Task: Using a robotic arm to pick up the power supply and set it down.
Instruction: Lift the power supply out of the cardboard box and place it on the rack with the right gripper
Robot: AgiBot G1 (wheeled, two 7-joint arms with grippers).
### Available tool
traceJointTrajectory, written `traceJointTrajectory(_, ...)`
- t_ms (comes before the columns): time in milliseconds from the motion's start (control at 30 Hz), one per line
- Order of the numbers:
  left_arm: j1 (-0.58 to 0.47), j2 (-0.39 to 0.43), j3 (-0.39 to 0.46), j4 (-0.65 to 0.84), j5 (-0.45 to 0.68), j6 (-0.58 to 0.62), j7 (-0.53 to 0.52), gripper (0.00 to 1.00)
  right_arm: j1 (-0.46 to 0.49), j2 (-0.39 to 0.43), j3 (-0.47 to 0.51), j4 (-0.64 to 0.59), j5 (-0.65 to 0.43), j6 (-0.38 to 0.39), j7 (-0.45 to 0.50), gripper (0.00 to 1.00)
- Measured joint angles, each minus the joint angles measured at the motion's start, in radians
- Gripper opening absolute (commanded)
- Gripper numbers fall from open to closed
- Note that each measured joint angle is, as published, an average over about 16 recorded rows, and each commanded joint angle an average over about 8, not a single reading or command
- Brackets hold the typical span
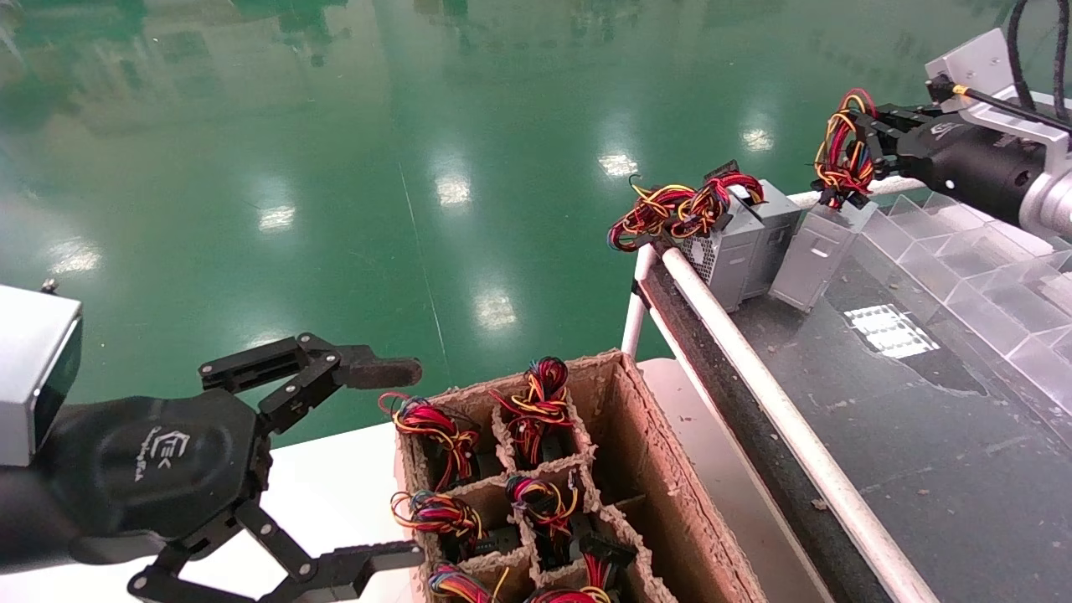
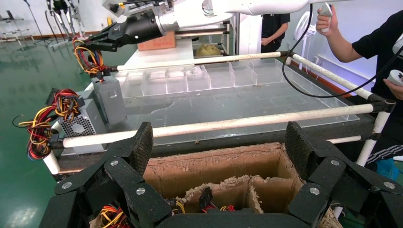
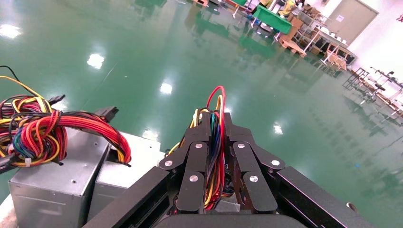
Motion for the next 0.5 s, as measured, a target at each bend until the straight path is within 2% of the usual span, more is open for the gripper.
traceJointTrajectory(500, 0.0, 0.0, 0.001, 0.0, 0.0, 0.0, 0.0, 1.0, 0.005, -0.089, -0.002, 0.005, -0.004, 0.114, -0.026, 0.0)
